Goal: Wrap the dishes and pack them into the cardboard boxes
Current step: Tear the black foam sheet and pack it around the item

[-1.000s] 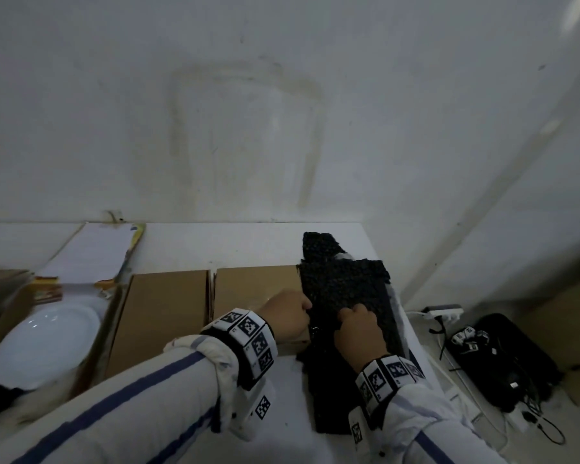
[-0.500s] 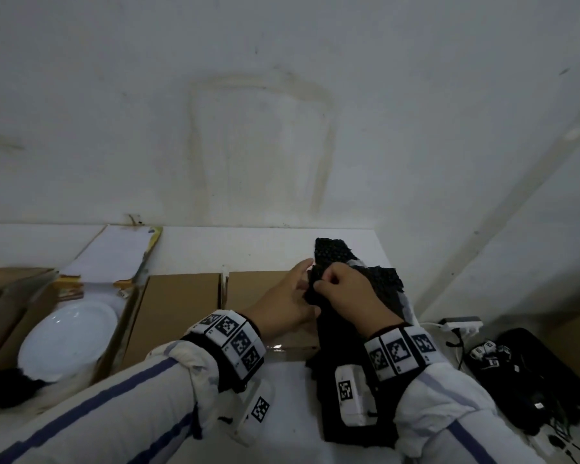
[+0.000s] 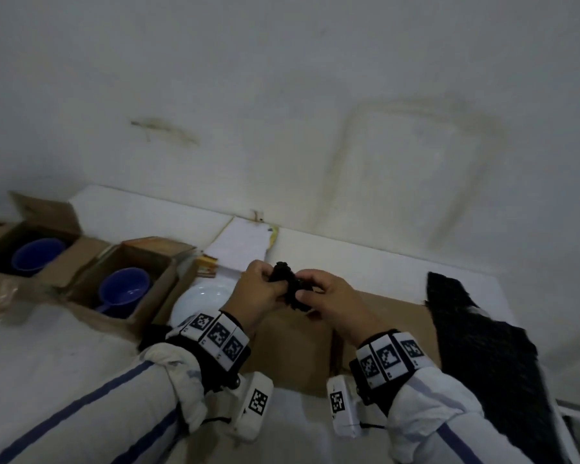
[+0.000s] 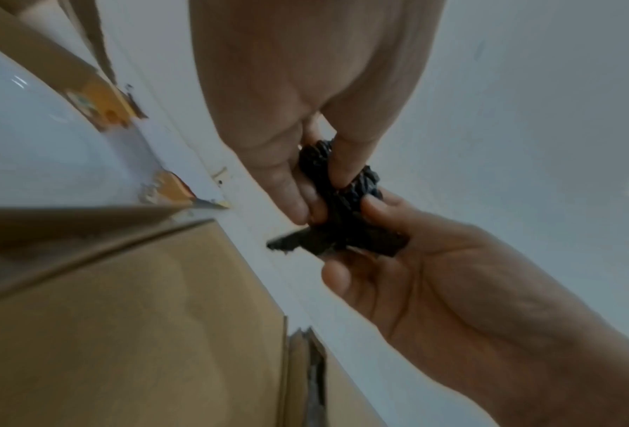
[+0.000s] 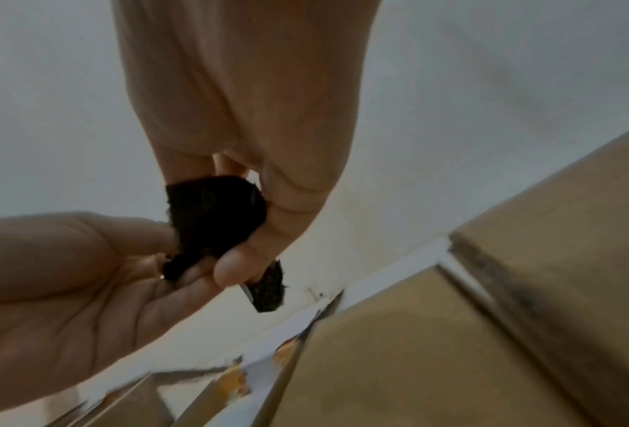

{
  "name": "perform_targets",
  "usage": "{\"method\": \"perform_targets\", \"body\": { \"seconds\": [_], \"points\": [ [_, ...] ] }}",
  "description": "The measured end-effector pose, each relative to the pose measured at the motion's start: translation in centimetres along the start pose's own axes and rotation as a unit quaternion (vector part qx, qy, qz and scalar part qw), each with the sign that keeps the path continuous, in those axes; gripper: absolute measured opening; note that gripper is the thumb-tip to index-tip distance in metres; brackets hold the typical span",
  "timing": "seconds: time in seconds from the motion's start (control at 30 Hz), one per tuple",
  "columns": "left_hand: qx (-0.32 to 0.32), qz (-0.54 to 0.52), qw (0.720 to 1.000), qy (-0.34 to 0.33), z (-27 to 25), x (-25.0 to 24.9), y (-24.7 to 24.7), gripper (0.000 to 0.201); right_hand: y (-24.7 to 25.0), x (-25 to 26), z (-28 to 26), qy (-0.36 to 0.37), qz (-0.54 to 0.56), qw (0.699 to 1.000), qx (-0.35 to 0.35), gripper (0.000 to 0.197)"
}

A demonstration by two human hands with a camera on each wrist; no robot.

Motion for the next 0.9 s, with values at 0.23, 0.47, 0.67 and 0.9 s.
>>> {"method": "perform_targets", "body": {
  "seconds": [0.23, 0.47, 0.67, 0.9],
  "points": [
    [-0.035, 0.042, 0.997, 0.056, 1.4, 3.8, 7.9, 0.014, -8.4, 2.5, 6.0, -0.006, -0.15, 0.988, -0.045, 0.02],
    [0.173, 0.412, 0.893, 0.062, 2.5, 7.9, 12.2, 0.059, -11.4, 2.7, 11.3, -0.031, -0.344, 0.928, -0.138, 0.014],
    [0.308, 0.513, 0.792, 0.118, 1.7, 9.1, 12.2, 0.067, -13.2, 2.4, 12.7, -0.057, -0.506, 0.859, -0.057, 0.026],
    [0.324, 0.527, 0.779, 0.106, 1.7, 9.0, 12.2, 0.067, -14.1, 2.1, 13.5, -0.039, -0.633, 0.77, -0.071, 0.03]
  ]
}}
Point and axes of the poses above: each hand's wrist, its own z-axis towards the middle knuckle, its own y-axis out of the back of the hand, x = y × z, the point moved 3 cm from there along z, towards the middle knuckle, and after that the axes turned 14 degrees about -y, right-handed, at the moved point
